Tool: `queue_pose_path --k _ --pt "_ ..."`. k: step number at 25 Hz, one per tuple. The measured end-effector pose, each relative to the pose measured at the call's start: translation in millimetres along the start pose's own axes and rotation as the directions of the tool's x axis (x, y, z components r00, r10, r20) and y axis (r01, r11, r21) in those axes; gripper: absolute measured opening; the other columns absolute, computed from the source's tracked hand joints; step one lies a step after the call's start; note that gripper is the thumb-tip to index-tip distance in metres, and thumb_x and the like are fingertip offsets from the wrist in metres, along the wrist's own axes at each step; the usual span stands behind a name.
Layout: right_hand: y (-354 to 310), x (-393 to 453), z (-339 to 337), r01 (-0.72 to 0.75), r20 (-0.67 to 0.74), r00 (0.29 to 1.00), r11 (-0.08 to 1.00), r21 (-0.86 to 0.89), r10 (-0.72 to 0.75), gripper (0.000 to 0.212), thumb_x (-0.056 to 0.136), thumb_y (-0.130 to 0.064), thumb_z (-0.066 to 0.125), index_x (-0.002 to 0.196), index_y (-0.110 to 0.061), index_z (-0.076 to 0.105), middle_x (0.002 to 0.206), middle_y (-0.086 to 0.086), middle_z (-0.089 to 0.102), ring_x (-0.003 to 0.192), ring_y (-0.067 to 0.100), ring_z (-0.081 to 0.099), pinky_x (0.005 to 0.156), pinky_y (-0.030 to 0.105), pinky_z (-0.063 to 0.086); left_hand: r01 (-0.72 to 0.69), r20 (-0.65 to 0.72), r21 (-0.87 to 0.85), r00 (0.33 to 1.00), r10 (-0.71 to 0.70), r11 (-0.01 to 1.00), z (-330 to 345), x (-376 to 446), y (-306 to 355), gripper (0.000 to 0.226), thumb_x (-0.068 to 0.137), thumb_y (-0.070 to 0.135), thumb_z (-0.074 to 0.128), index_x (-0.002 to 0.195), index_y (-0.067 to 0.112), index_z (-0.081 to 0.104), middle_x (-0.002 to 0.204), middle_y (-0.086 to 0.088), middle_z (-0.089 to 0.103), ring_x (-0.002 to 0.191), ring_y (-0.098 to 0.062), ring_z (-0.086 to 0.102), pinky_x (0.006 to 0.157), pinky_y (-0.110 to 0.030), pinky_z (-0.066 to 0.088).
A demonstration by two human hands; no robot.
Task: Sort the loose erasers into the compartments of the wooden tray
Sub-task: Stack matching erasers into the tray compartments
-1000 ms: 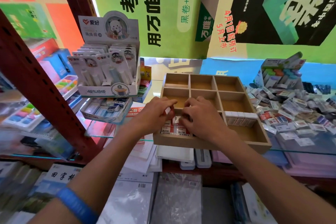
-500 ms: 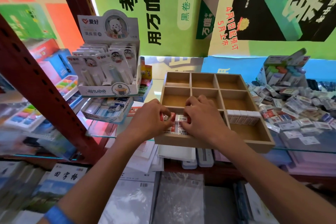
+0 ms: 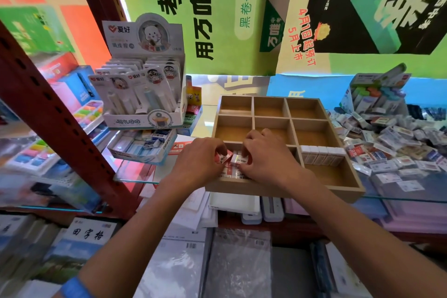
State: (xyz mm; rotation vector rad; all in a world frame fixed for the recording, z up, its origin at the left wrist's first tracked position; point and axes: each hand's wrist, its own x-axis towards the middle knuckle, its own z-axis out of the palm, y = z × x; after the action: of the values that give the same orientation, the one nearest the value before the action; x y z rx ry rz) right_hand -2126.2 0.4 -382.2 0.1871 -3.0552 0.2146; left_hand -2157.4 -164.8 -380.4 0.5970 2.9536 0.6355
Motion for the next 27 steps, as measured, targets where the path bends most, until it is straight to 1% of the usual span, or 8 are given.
queue_pose_path --k 4,7,10,13,15,20,24,27 --pt "-0.4 -3.4 -4.2 -0.006 0.036 0.999 0.998 0.065 0.004 0.034 0.084 -0.048 0.069 0.104 -0.022 0.065 0.13 -0.003 0.051 0.114 0.016 0.04 0.093 0.032 0.043 0.011 0.016 -0.124 1.0 -0.009 0.992 -1.9 -2.1 -4.4 0.026 0.081 0.015 0.077 0.099 0.03 0.066 0.109 0.004 0.068 0.096 -0.012 0.062 0.084 -0.037 0.058" --pt "-1.4 -6.4 -7.1 -0.005 0.053 0.999 0.994 0.112 -0.001 0.032 0.082 -0.047 0.071 0.101 -0.021 0.069 0.131 -0.005 0.049 0.115 0.015 0.04 0.087 0.027 0.041 -0.001 0.025 -0.105 1.0 0.003 0.994 0.5 -0.9 -4.9 0.029 0.082 0.011 0.076 0.101 0.03 0.065 0.114 0.004 0.067 0.1 -0.014 0.061 0.085 -0.036 0.058" --pt "-4.9 -8.1 -7.8 -0.034 0.038 0.999 0.991 0.132 0.029 0.035 0.08 -0.047 0.074 0.101 -0.019 0.069 0.128 -0.005 0.048 0.111 0.014 0.041 0.083 0.027 0.042 -0.007 -0.005 0.008 1.0 0.007 1.0 1.6 2.5 -0.3 0.032 0.083 0.012 0.075 0.109 0.027 0.064 0.117 0.003 0.066 0.105 -0.017 0.061 0.086 -0.033 0.055" --pt "-5.8 -9.8 -5.2 -0.048 0.011 0.999 0.994 0.094 0.047 0.036 0.083 -0.043 0.073 0.11 -0.02 0.068 0.132 -0.004 0.049 0.114 0.016 0.043 0.091 0.031 0.045 -0.082 -0.066 0.185 0.993 0.096 0.979 5.4 3.4 5.7 0.027 0.087 0.028 0.072 0.113 0.024 0.065 0.117 0.002 0.065 0.1 -0.019 0.063 0.082 -0.033 0.05" --pt "-6.6 -9.8 -3.8 -0.055 0.003 0.998 0.992 0.113 0.055 0.033 0.084 -0.039 0.074 0.11 -0.02 0.067 0.129 -0.004 0.051 0.111 0.015 0.045 0.091 0.031 0.048 -0.122 -0.1 0.225 0.984 0.148 0.967 8.4 1.8 3.9 0.027 0.09 0.036 0.068 0.113 0.023 0.069 0.122 0.002 0.061 0.094 -0.019 0.064 0.079 -0.031 0.05" --pt "-11.4 -5.4 1.1 -0.079 -0.005 0.997 0.991 0.111 0.08 0.044 0.079 -0.043 0.078 0.113 -0.018 0.064 0.127 -0.002 0.049 0.104 0.015 0.05 0.085 0.031 0.053 -0.085 -0.127 0.213 0.985 0.114 0.973 7.3 5.6 -2.2 0.024 0.092 0.034 0.066 0.112 0.021 0.072 0.129 0.001 0.056 0.101 -0.021 0.065 0.08 -0.031 0.051" --pt "-9.5 -2.6 4.9 -0.062 -0.107 0.992 0.998 0.03 0.065 0.032 0.086 -0.037 0.074 0.111 -0.018 0.065 0.127 0.001 0.054 0.101 0.016 0.055 0.085 0.03 0.053 -0.073 -0.131 0.16 0.987 0.094 0.984 9.7 5.5 -2.5 0.022 0.092 0.029 0.067 0.111 0.019 0.072 0.127 0.0 0.057 0.102 -0.022 0.065 0.083 -0.032 0.053" --pt "-10.0 2.8 4.4 -0.051 -0.17 0.984 0.999 0.001 0.05 0.031 0.088 -0.035 0.072 0.113 -0.02 0.062 0.122 0.002 0.058 0.101 0.017 0.056 0.085 0.03 0.049 -0.082 -0.119 0.121 0.988 0.096 0.989 9.5 4.9 -3.6 0.025 0.091 0.03 0.069 0.114 0.019 0.071 0.129 0.0 0.056 0.105 -0.021 0.063 0.084 -0.031 0.051"
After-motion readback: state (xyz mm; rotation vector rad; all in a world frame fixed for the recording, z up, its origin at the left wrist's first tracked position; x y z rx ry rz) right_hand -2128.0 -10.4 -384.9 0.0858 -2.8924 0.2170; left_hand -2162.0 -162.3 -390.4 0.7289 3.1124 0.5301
